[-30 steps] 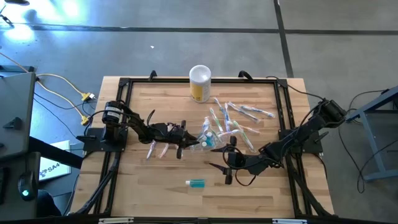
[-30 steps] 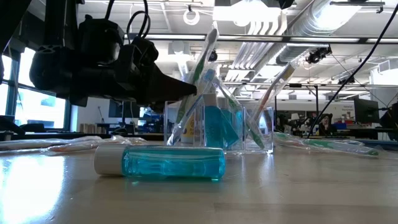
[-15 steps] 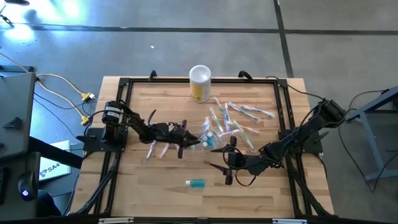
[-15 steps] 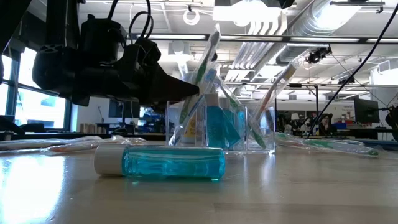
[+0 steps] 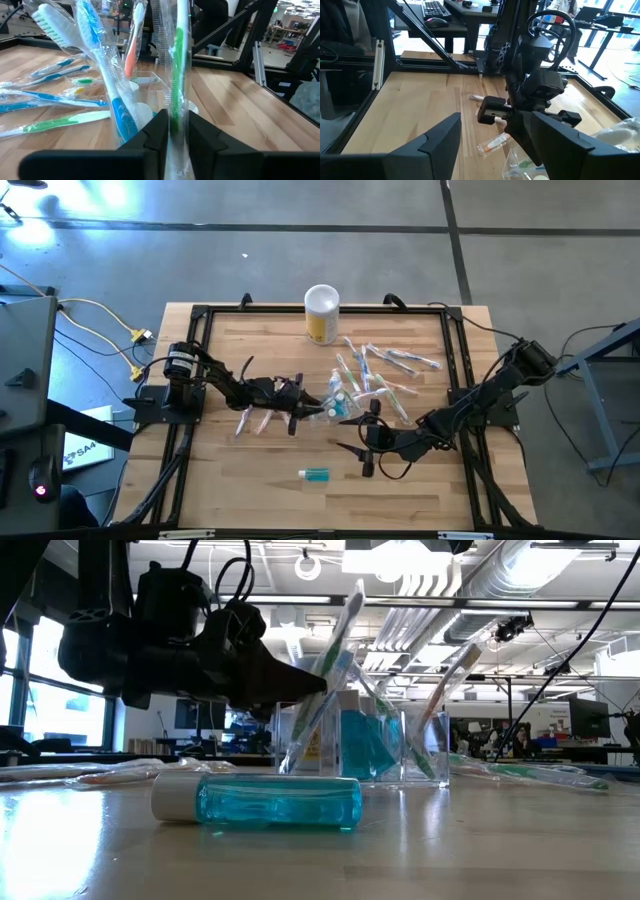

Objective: Pick & Place toothbrushing station
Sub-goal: Put the green toothbrush in the transparent organizer, then put the blue mouthwash in the transparent organizer

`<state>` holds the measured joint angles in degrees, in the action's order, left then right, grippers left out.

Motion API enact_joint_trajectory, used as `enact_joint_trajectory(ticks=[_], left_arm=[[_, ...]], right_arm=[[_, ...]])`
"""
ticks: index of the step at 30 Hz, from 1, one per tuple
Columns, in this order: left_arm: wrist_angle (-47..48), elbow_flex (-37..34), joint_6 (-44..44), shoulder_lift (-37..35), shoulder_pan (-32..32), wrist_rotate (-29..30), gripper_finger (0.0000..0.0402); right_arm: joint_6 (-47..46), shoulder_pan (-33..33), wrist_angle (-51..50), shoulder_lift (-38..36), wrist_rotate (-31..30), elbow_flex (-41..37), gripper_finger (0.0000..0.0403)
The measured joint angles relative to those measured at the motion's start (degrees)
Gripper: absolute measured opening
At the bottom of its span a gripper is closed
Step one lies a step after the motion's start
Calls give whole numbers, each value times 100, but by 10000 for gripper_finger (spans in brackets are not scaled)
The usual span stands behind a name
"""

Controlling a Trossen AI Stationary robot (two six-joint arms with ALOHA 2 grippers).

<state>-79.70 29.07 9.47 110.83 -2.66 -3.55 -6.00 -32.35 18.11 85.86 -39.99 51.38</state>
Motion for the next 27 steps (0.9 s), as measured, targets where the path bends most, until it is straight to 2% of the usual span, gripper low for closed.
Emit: enact_joint_trajectory(ticks=[8, 12, 17, 22, 24, 27], left_arm=[[22, -3, -17, 4, -2, -4, 175], [25, -3, -40, 4, -2, -5, 210], [-61, -12, -302, 18, -9, 1, 218], [-118, -25, -303, -129, -39, 129, 208], [-13, -61, -339, -253, -39, 221, 202], [-20, -126, -491, -404, -70, 240, 193]], right_arm=[[0, 1, -37, 0, 0, 0, 230], [-1, 0, -37, 0, 0, 1, 230], [-19, 0, -82, 0, -2, -1, 230], [-37, -20, -142, 0, 38, -1, 230], [7, -35, -138, 0, 252, -1, 230], [35, -56, -131, 0, 918, -1, 230]])
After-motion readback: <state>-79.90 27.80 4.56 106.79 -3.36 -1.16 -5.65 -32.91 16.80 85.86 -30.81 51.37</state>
